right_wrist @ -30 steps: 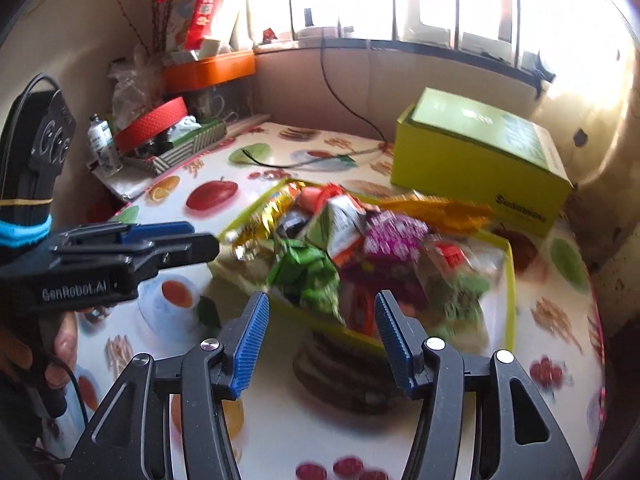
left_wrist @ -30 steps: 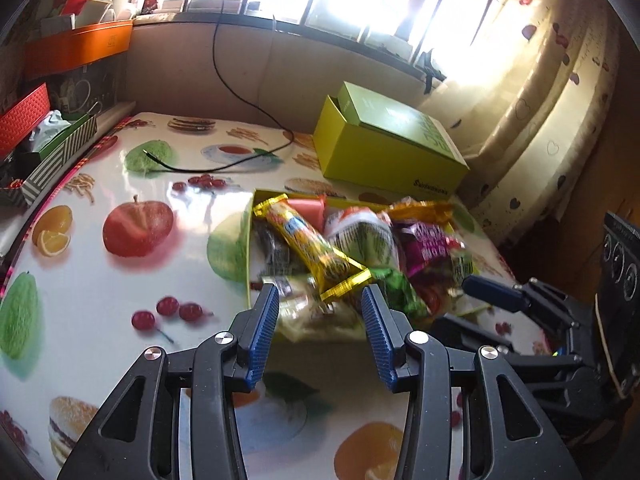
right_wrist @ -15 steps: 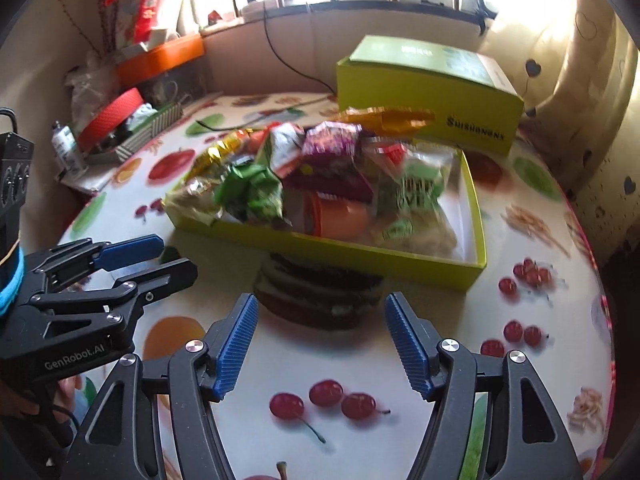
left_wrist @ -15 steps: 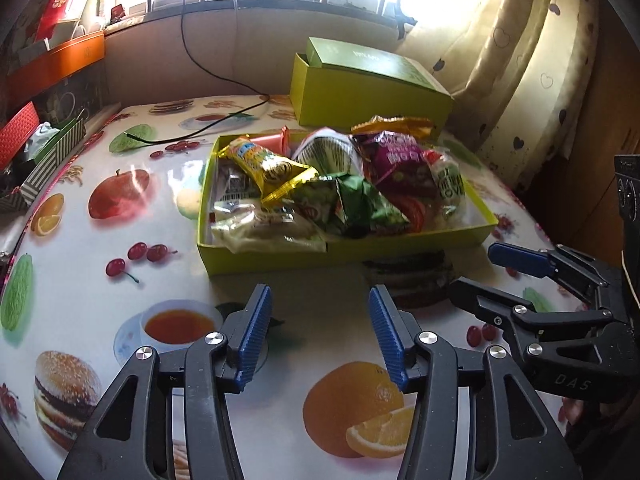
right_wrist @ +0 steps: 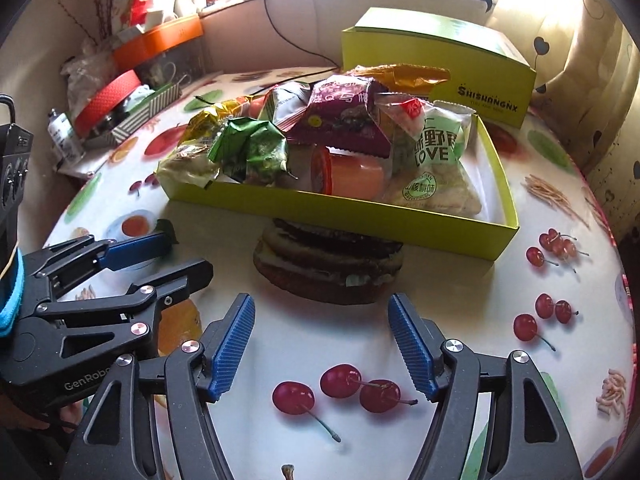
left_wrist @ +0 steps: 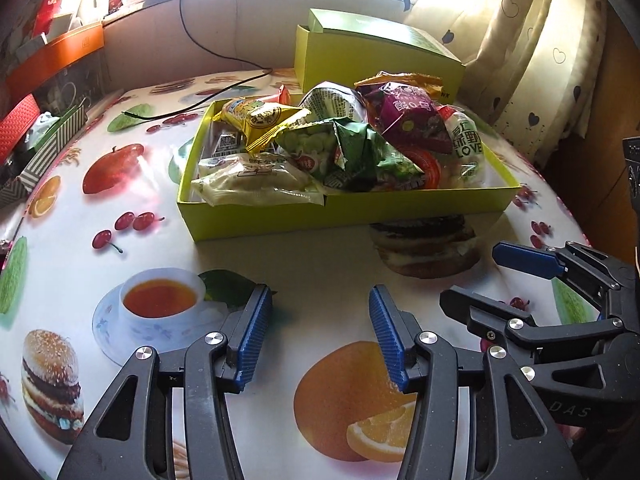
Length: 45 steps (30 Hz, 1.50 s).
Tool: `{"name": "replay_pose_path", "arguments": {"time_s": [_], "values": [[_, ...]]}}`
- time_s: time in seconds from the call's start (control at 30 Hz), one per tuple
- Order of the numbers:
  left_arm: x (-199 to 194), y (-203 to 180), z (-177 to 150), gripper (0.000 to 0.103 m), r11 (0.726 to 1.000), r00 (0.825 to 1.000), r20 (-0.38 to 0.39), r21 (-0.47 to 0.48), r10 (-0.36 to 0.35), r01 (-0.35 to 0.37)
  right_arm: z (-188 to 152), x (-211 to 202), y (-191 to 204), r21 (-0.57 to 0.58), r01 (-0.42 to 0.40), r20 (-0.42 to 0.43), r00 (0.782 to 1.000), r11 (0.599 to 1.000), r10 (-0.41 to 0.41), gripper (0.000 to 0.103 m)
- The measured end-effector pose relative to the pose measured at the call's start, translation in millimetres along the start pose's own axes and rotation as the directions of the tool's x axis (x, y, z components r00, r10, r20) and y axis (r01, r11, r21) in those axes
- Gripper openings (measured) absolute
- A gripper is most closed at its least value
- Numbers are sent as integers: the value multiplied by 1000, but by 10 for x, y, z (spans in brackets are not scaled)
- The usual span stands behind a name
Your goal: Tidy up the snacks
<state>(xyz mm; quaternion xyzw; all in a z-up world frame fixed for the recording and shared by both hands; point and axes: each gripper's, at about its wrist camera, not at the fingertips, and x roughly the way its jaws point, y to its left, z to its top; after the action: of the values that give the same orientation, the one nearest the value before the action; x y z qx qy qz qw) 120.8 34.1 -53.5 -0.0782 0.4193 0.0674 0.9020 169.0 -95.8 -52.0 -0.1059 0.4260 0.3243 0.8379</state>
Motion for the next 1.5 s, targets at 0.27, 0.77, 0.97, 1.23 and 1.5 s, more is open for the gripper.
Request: {"name": "replay_pose_path", "arguments": {"time_s": [0.27,0.77,0.97,1.23,1.5], "values": [[10,-2,-5,52,1000,1000,5,4,8,-8,1,8,-4,1,-1,-2,1000,1000,1,69],[6,2,-11,52,1000,1000,9,1,3,-3,-1,10,-3,1,-1,-3,1000,1000,1,69],[5,2,-9,52,1000,1000,9,1,3,-3,0,10,-3,0,0,-3,1000,1000,0,69],[6,3,-10,52,1000,1000,9,2,3,-3,-1,10,-4,1,-1,-3,1000,1000,1,69],[6,3,-10,52,1000,1000,9,2,3,-3,-2,10,-7,1,-2,-4,1000,1000,2,69]]}}
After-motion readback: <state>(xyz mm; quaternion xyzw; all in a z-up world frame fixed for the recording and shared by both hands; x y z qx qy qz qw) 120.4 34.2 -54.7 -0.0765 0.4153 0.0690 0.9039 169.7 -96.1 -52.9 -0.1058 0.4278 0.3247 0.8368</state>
